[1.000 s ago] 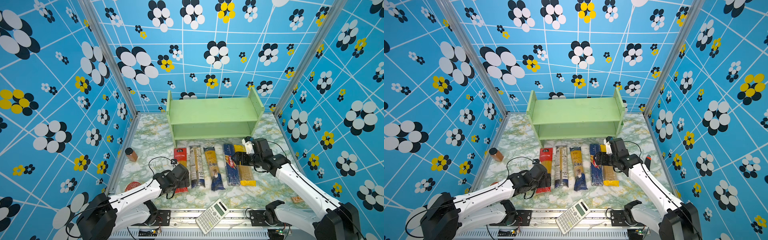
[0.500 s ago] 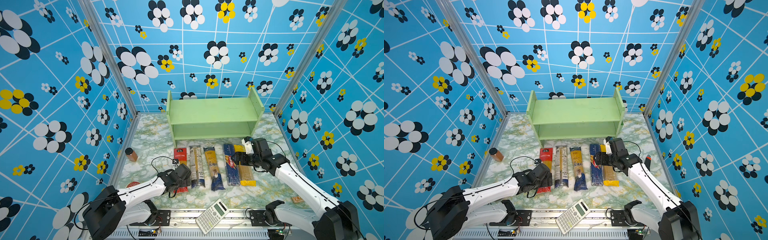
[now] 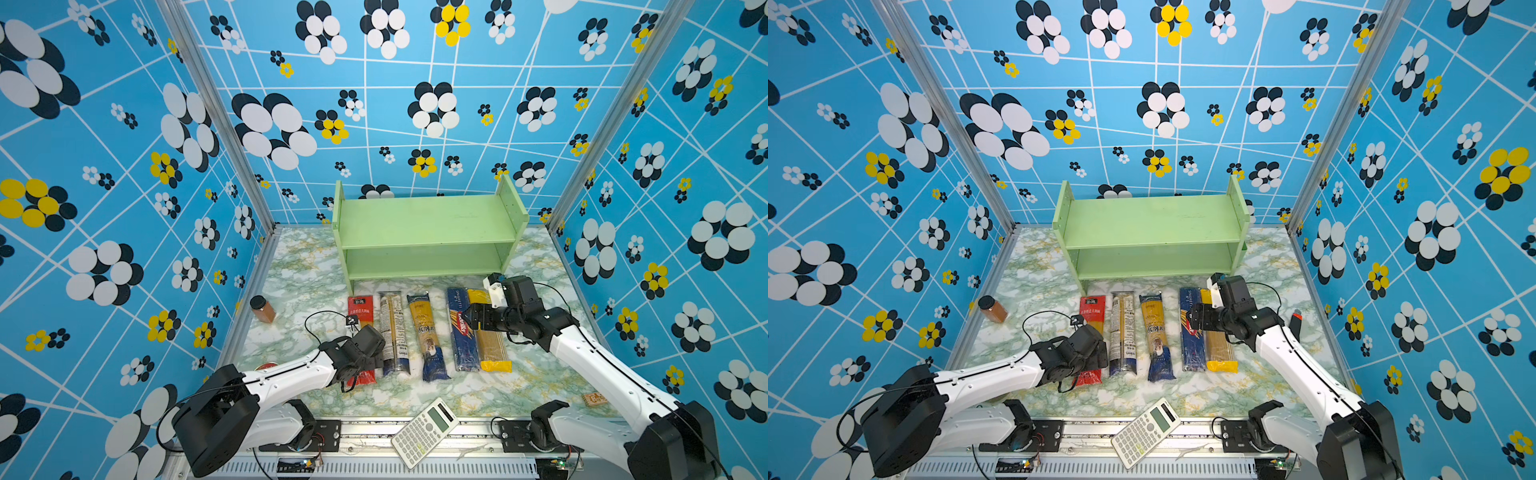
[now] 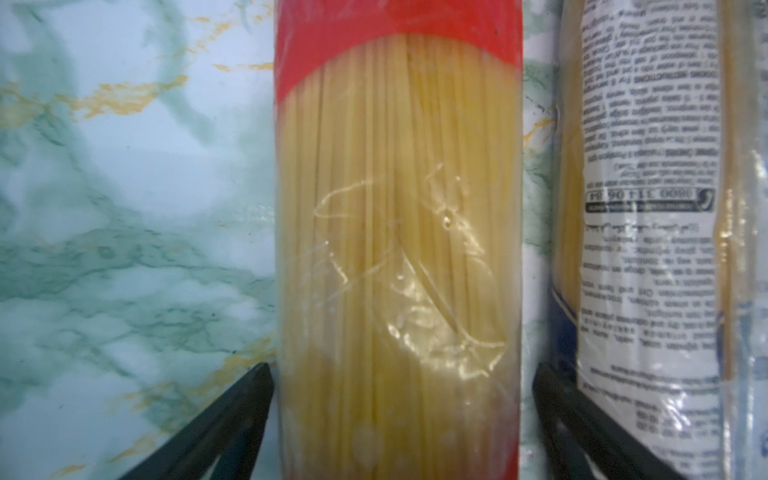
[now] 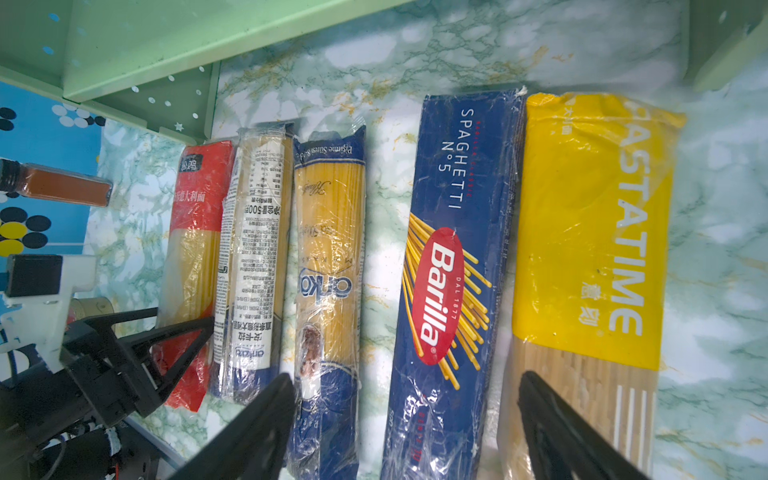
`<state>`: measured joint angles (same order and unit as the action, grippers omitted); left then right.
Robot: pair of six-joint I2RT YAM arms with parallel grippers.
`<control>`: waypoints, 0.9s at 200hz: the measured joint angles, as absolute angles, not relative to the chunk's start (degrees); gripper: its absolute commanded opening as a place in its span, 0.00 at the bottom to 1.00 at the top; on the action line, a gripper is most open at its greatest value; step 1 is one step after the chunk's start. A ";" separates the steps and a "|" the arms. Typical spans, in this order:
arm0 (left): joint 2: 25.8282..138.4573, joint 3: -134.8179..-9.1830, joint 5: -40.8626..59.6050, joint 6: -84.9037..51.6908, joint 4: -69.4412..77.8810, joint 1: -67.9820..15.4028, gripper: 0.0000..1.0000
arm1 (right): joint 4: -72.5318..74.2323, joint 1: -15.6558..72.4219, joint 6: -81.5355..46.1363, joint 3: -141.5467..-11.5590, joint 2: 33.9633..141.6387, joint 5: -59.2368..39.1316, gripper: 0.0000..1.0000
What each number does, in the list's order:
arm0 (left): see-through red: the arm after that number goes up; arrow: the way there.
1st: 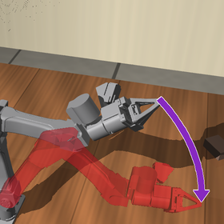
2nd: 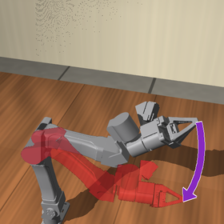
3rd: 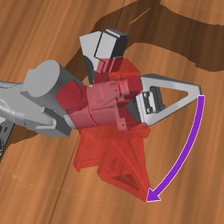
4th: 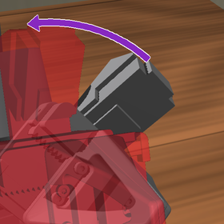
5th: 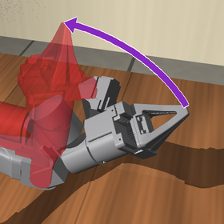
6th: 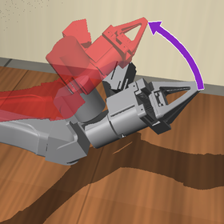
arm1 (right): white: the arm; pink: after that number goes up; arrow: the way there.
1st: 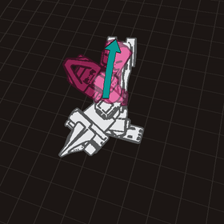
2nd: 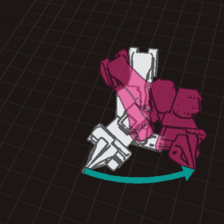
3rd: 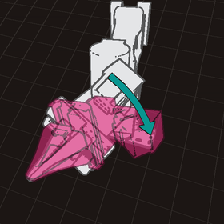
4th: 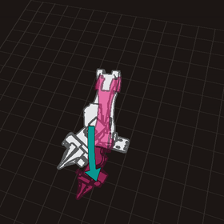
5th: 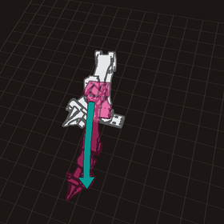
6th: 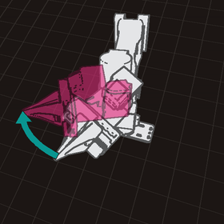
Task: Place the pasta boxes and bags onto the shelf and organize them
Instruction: 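Lower the left gripper around the red spaghetti bag's middle, then close the left gripper on the red spaghetti bag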
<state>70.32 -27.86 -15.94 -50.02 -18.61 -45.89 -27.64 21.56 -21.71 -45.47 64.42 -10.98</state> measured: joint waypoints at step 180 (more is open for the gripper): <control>79.44 -34.63 -19.81 -53.67 -25.54 -48.27 0.97 | -26.63 21.65 -21.71 -45.25 64.47 -10.96 0.87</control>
